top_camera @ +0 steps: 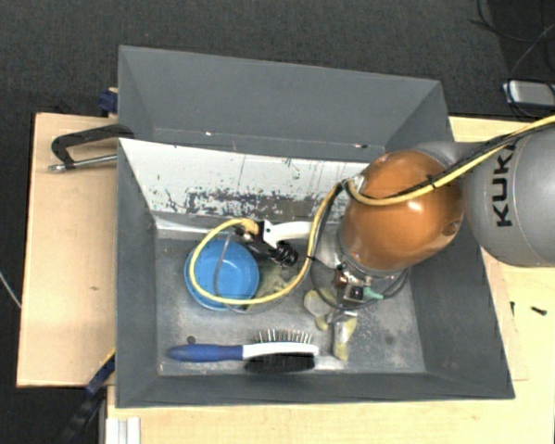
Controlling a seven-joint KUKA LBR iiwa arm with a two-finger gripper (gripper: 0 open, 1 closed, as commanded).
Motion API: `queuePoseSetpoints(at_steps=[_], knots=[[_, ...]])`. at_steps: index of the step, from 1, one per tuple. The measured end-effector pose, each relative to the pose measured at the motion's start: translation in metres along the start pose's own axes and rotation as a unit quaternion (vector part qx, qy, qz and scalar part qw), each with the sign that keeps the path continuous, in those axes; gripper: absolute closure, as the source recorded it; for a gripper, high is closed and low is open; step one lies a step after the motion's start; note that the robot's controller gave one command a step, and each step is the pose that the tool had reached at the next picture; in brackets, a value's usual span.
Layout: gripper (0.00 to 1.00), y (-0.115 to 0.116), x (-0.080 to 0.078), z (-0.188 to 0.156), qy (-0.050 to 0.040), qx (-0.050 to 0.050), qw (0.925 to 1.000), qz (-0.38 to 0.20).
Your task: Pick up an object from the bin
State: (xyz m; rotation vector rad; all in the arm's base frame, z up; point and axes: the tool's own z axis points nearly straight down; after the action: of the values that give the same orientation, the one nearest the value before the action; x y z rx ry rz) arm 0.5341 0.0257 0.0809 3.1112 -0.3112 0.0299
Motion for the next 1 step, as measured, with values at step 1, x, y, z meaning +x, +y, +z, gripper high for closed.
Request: queuePoseSetpoints(at_steps=[1], knots=[[1.00, 0.0124, 0.0241, 0.0022, -0.0094, 0.008, 0.9998, 0.015]])
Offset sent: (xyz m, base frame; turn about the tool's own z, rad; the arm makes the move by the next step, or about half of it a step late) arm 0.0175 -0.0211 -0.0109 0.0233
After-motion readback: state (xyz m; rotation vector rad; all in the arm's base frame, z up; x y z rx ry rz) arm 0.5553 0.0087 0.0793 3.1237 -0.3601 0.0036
